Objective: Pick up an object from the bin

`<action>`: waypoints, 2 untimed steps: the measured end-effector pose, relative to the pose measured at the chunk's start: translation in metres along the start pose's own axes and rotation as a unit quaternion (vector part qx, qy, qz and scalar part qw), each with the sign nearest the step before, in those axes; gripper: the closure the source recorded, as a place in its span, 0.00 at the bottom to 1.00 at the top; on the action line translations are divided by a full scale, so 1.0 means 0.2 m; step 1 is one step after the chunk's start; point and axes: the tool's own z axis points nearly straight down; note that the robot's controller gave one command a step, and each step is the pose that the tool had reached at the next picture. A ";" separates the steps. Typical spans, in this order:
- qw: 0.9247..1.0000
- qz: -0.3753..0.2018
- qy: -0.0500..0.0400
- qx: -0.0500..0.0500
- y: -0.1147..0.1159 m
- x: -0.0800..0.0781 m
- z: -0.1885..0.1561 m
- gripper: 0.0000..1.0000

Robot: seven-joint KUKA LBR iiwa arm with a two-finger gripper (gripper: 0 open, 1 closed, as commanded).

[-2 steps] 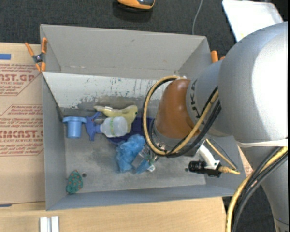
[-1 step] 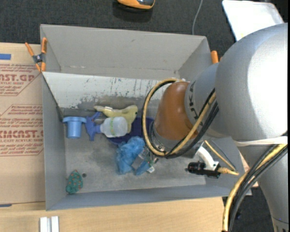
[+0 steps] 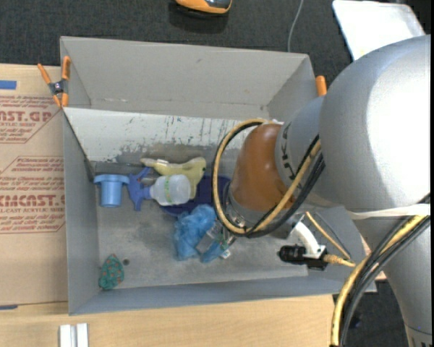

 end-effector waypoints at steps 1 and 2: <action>0.996 0.087 0.001 0.002 0.02 0.01 -0.14 1.00; 0.999 0.053 0.002 0.003 0.00 -0.03 -0.57 1.00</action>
Offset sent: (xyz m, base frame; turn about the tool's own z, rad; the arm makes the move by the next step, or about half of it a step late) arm 0.0067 -0.0113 0.1743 0.0535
